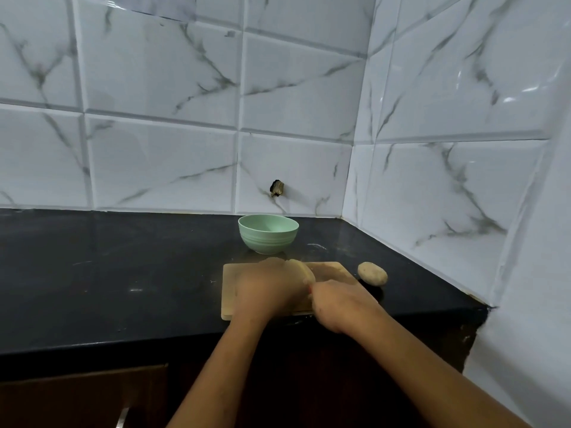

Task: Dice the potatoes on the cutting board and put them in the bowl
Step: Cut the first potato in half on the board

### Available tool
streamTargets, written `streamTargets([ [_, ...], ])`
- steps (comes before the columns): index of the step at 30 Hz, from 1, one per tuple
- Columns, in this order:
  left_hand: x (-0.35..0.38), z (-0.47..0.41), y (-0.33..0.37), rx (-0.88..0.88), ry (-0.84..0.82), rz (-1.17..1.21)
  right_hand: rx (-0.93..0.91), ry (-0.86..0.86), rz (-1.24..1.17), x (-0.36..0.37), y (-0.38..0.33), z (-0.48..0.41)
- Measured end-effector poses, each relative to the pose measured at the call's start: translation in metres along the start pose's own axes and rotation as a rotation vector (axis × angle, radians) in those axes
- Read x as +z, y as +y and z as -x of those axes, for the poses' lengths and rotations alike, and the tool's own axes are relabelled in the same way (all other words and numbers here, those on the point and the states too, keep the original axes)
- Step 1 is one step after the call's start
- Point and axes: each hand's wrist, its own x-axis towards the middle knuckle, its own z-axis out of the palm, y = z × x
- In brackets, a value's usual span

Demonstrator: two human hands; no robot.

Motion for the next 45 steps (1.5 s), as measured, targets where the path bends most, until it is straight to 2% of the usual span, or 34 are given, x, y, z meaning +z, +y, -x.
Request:
streamTargets([
  [4,-0.004,0.003,0.004,0.047,-0.080,-0.053,0.019,-0.012,0.018,0.002,-0.001,0.001],
  [10,-0.007,0.004,0.006,0.042,-0.097,-0.022,0.005,-0.037,-0.051,0.002,0.007,-0.004],
  [14,-0.010,0.005,0.008,0.029,-0.097,0.019,-0.010,0.000,-0.367,-0.005,0.035,0.008],
  [19,-0.014,0.005,0.007,0.024,-0.131,0.029,0.089,0.280,-0.721,0.001,0.057,-0.004],
  [22,-0.015,0.005,0.007,0.030,-0.140,0.009,0.164,0.324,-0.853,0.009,0.052,-0.025],
  [31,-0.017,0.003,0.003,0.021,-0.132,0.058,0.160,0.122,-1.002,0.003,0.035,-0.052],
  [35,-0.018,0.002,-0.001,0.002,-0.133,0.086,0.174,0.026,-1.193,0.003,0.040,-0.054],
  [40,-0.020,0.003,-0.002,-0.002,-0.098,0.178,0.089,-0.037,-1.467,0.004,0.043,-0.052],
  [45,-0.020,0.004,0.000,-0.014,-0.113,0.178,0.071,-0.060,-1.572,0.006,0.039,-0.050],
])
